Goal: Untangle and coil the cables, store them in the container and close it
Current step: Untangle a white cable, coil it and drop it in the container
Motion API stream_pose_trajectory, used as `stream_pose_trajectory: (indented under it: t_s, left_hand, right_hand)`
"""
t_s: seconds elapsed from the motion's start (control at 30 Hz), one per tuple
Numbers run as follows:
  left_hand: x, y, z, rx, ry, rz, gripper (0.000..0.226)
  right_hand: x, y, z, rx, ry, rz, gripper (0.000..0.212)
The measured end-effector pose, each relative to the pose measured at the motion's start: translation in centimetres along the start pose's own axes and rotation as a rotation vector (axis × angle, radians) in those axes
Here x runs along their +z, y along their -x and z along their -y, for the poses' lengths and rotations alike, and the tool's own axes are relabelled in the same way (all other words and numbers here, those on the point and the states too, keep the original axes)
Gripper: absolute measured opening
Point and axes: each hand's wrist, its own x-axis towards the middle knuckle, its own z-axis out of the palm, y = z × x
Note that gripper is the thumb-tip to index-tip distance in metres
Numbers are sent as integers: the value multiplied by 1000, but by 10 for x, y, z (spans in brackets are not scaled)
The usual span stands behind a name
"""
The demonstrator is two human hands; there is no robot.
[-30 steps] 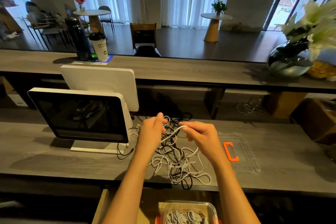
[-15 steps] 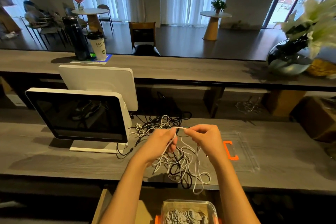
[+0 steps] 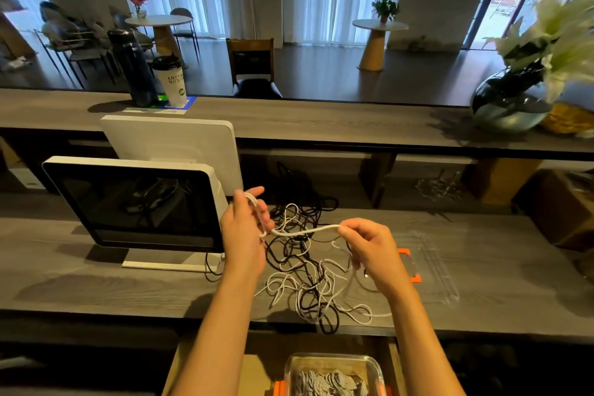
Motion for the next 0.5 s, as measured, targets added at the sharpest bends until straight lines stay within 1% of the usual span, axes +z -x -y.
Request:
stream_pose_trajectory:
  t_s: [0.03, 0.1, 0.13, 0.2, 0.27, 0.33, 0.37, 0.4, 0.5]
  left_hand:
    - [0, 1, 3, 102, -202, -8, 40]
    - [0, 3, 9, 254, -539, 43, 36]
    - [0, 3, 12, 286, -689, 95, 35]
    - [2, 6, 15, 243, -899, 253, 38]
    - [6, 12, 18, 105, -958, 423, 54]
    - [7, 17, 20, -25, -958, 569, 74]
    - [7, 19, 20, -64, -952, 637, 79]
    - [6, 20, 20, -95, -941, 703, 78]
    - [3, 20, 17, -136, -933, 860, 48]
  right_hand:
    - [2, 1, 2, -16, 13, 22, 14]
    - [9, 4, 6, -50, 10, 50, 14]
    - [13, 5, 10, -72, 5, 48, 17]
    - [19, 4, 14, -125, 12, 29, 26]
    - [22, 1, 17, -153, 6, -7, 30]
    - [23, -1, 16, -162, 19, -50, 26]
    - [24, -2, 15, -153, 36, -63, 22]
    - [23, -2, 13, -140, 55, -77, 20]
    - [22, -2, 7, -89, 67, -98, 22]
